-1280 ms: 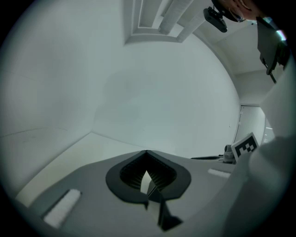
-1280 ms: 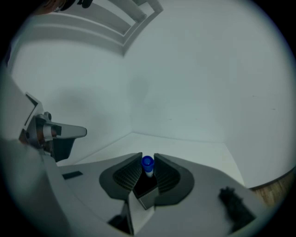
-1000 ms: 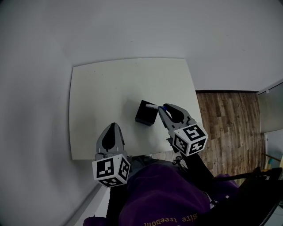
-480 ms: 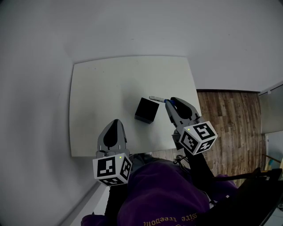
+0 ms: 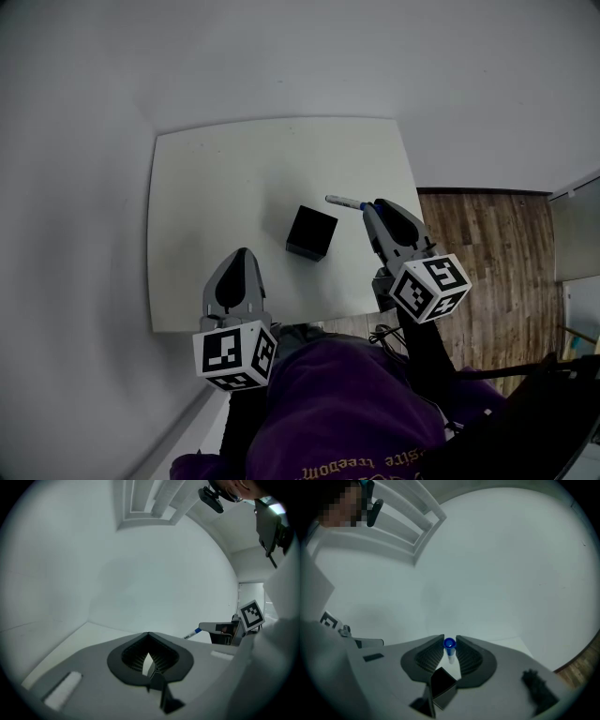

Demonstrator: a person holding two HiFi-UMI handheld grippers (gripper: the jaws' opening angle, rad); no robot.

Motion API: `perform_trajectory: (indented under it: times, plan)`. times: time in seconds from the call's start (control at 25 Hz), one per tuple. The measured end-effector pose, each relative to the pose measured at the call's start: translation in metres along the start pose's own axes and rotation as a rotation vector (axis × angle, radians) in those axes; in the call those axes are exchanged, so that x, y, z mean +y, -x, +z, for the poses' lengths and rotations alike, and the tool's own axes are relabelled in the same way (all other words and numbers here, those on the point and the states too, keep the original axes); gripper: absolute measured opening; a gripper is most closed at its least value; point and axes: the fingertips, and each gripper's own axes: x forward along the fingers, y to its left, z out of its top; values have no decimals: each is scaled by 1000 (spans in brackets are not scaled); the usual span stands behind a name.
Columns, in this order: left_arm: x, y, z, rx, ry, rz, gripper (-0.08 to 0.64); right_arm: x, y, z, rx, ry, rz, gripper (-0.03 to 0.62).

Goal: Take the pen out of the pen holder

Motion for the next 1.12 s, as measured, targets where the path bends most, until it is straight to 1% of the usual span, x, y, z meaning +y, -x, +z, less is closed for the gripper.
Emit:
perform_trajectory:
  times: [0.28, 0.64, 1.12]
  plan:
    - [1, 1, 0, -8, -13, -4, 6, 2, 0, 4, -18, 0, 2, 86]
    - [8, -2, 0, -7, -3, -1, 6, 3, -3, 10, -48, 10, -10, 86]
    - [14, -5, 1, -3, 9, 6, 6, 5, -10, 12, -40, 12, -8, 84]
